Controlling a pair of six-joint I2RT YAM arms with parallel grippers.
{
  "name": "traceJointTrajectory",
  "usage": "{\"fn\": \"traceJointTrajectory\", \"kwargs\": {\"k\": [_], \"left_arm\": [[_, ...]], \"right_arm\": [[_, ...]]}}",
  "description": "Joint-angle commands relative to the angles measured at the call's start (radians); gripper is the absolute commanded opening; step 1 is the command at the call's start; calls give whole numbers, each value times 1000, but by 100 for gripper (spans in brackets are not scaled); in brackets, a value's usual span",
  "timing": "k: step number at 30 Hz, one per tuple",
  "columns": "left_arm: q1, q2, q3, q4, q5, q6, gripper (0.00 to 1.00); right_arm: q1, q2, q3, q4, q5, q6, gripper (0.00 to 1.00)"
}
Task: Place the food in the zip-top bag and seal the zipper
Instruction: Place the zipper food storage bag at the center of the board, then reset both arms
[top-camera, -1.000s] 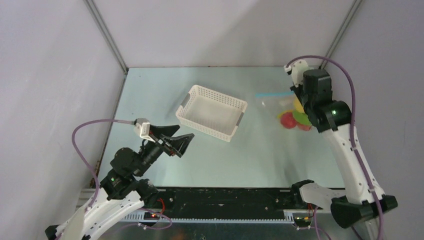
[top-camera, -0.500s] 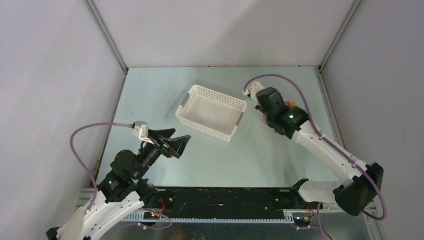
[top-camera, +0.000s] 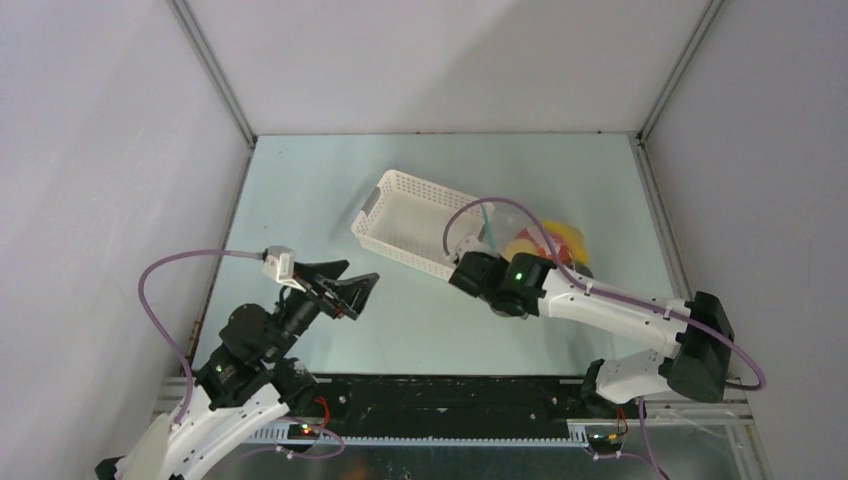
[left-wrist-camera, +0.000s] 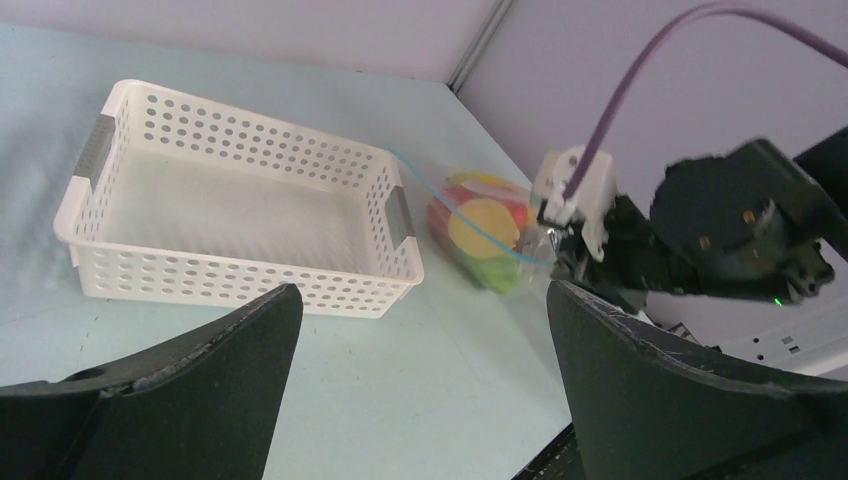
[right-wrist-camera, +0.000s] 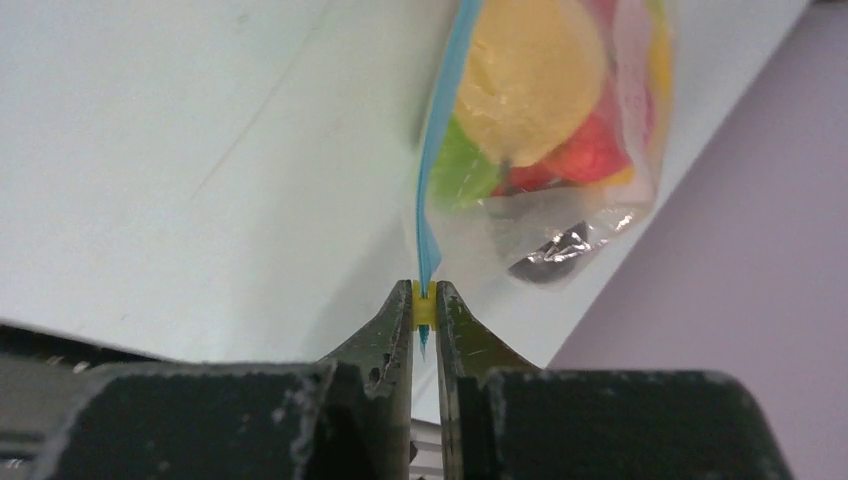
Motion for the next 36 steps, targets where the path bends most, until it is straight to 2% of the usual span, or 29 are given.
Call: {"fn": "traceJointTrajectory", "kwargs": {"k": [1,5,6,9,12,14,15,17,20,22,23,26,27,29,30,34,36], "left_arm": [[5,-4,1,9,-8,-17,100],[5,-12,3,4,-16,-27,100],[5,-15,4,0,-18,-29,100],[5,-23,13,-14,-24,-33,100],[5,-33,17,-22,-26,-39,100],[5,-38,18,-26,-30,-48,100],[5,-39,19,-29,-31,-51,100],[4,-36,33,-53,-46,-63,100],[4,-7,94,-120,-99,-96,100],[4,25,141,-225,-181,-138,100],[4,50,160,-255,-221,-159,100],[6,121,275,-473,-439,-288,100],[6,166,301,-528,-482,-322,100],[6,241,392,-672,-615,-412,100],[6,264,445,-745,-631,-445,100],[12,396,553,-875,-693,-507,100],[32,436,566,-890,-709,-519,100]], "right_arm": [[91,2,-3,-40,-86,140,4],[112,-4,-42,25,-151,143,13],[119,-7,-65,57,-178,139,24],[130,-52,-111,110,-225,112,45],[138,-114,-139,141,-226,112,57],[137,-177,-141,167,-186,118,70],[136,-230,-142,199,-166,131,92],[110,-325,-142,254,-114,175,98],[7,-490,-142,312,-90,346,99],[-139,-568,-142,336,-166,404,99],[-263,-587,-139,339,-241,411,99],[-514,-639,-122,314,-356,434,99],[-632,-640,-112,296,-410,432,100],[-789,-632,-102,272,-469,408,99],[-870,-622,-95,263,-476,392,99],[-1021,-612,-72,195,-422,373,99],[-1045,-629,-75,194,-388,340,99]]}}
